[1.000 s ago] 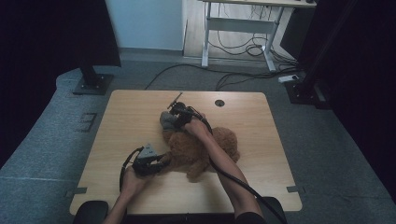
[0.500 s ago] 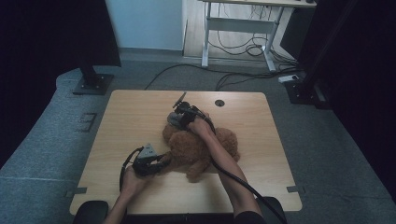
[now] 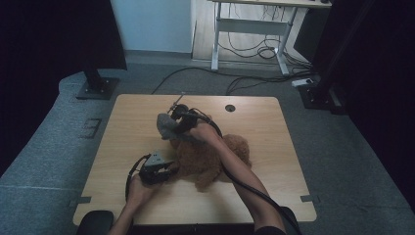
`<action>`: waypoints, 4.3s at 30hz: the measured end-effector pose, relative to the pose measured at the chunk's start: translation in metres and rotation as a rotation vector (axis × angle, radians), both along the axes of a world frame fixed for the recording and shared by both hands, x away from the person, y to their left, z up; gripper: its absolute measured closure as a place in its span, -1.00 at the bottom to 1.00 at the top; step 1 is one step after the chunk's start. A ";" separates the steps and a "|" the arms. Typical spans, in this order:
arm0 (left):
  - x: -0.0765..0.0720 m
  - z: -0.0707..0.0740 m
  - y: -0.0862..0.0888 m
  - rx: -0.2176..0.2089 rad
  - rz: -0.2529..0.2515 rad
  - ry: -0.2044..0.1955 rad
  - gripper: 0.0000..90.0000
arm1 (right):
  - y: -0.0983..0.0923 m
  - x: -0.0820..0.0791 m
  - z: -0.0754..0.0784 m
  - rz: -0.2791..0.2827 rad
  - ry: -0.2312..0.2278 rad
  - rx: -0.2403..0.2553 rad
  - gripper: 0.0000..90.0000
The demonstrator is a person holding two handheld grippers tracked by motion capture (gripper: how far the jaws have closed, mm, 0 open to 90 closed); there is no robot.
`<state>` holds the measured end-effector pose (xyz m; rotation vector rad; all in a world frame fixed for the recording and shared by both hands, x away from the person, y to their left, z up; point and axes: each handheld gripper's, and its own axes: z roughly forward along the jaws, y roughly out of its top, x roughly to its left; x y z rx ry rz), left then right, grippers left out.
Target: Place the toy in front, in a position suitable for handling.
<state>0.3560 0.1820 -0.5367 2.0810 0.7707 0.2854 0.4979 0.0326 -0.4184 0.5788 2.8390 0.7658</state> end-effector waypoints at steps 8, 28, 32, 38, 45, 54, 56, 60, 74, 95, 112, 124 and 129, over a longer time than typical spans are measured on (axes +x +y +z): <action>0.000 0.000 0.000 -0.003 0.001 -0.001 0.49 | 0.015 -0.002 -0.037 0.062 0.069 -0.106 0.67; 0.000 -0.001 0.001 -0.009 0.005 0.002 0.52 | -0.022 0.034 -0.044 -0.190 0.010 -0.008 0.67; 0.000 -0.001 0.001 -0.009 0.005 0.002 0.52 | -0.032 0.041 -0.047 -0.241 -0.004 -0.023 0.67; 0.001 -0.001 0.001 -0.010 0.005 0.001 0.52 | -0.048 0.050 -0.057 -0.304 0.004 -0.067 0.67; 0.000 -0.002 0.000 -0.012 0.007 -0.004 0.49 | -0.052 0.044 -0.037 -0.299 -0.021 -0.015 0.67; 0.000 -0.002 0.001 -0.013 0.009 -0.006 0.48 | -0.061 0.023 0.006 -0.243 -0.073 0.046 0.67; 0.000 -0.002 0.000 -0.013 0.010 -0.006 0.48 | -0.064 0.016 0.014 -0.236 -0.084 0.049 0.67; 0.001 -0.002 0.001 -0.017 0.010 -0.002 0.47 | -0.074 0.004 0.028 -0.220 -0.100 0.055 0.67; 0.001 -0.002 0.001 -0.024 0.015 -0.001 0.46 | -0.124 -0.029 0.056 -0.256 -0.135 0.071 0.67; 0.001 -0.002 0.001 -0.024 0.015 -0.003 0.44 | -0.235 -0.068 0.051 -0.446 -0.171 0.120 0.66; 0.000 -0.003 0.002 -0.028 0.017 -0.003 0.44 | -0.298 -0.101 0.017 -0.590 -0.171 0.134 0.66; 0.000 -0.002 0.001 -0.026 0.016 -0.003 0.44 | -0.319 -0.129 -0.021 -0.669 -0.168 0.113 0.65; 0.000 -0.002 0.001 -0.027 0.016 -0.003 0.44 | -0.327 -0.138 -0.043 -0.721 -0.150 0.125 0.65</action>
